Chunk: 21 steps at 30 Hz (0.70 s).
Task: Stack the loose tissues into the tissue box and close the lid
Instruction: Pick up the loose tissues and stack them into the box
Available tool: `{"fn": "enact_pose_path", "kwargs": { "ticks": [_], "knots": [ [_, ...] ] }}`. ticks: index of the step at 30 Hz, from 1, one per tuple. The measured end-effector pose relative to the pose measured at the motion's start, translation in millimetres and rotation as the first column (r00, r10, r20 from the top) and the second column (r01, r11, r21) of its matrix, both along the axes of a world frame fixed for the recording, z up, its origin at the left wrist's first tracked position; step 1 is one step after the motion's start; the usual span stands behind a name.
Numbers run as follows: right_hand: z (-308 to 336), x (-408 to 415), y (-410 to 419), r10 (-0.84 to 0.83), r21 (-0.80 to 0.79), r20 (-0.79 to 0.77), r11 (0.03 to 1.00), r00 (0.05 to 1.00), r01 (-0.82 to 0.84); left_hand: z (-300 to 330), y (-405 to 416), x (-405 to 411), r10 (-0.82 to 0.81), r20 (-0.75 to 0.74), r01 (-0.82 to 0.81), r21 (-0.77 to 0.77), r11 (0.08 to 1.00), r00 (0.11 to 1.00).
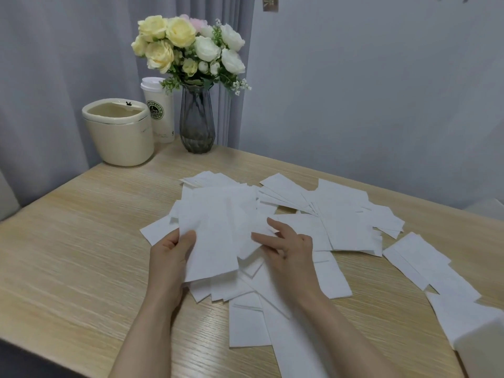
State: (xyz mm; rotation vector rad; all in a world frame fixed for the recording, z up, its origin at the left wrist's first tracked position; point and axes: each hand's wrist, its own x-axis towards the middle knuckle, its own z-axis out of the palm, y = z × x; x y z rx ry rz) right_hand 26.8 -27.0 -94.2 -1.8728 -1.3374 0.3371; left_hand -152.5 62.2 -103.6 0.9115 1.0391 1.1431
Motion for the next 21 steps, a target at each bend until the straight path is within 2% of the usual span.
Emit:
{"fn": "enact_pose_path", "kwargs": {
  "ticks": [4,9,13,15,18,19,21],
  "knots": [
    [-4.2,12.4,-33.4,-0.068,0.111,0.011,0.992,0.998,0.067,3.4,-3.8,0.3,-0.015,-0.002,0.015,0.013,1.000,1.000],
    [-2.1,16.5,-75.3,-0.070,0.056,-0.232,0.995,0.970,0.085,9.5,-19.2,4.0,-0.041,0.015,0.041,0.000,0.999,0.999],
    [3.2,18.5,-90.3,-0.041,-0.023,-0.420,0.999,0.907,0.035,10.8,-36.2,8.3,-0.077,0.009,0.077,0.005,0.997,0.997],
    [7.6,21.2,-89.8,-0.037,-0.038,-0.531,0.999,0.846,0.020,10.4,-40.6,11.1,-0.093,0.010,0.093,0.000,0.996,0.996],
    [16.8,27.1,-80.3,-0.140,-0.020,-0.716,0.983,0.684,0.181,9.2,-43.8,15.7,-0.132,-0.007,0.132,-0.012,0.991,0.991],
    [19.5,27.4,-76.2,-0.175,-0.039,-0.744,0.975,0.645,0.219,8.3,-44.2,16.6,-0.146,-0.020,0.146,-0.011,0.989,0.989],
    [20.2,27.1,-69.5,-0.222,-0.097,-0.744,0.969,0.631,0.227,6.8,-44.6,17.3,-0.163,-0.037,0.163,-0.009,0.987,0.986]
  ]
}}
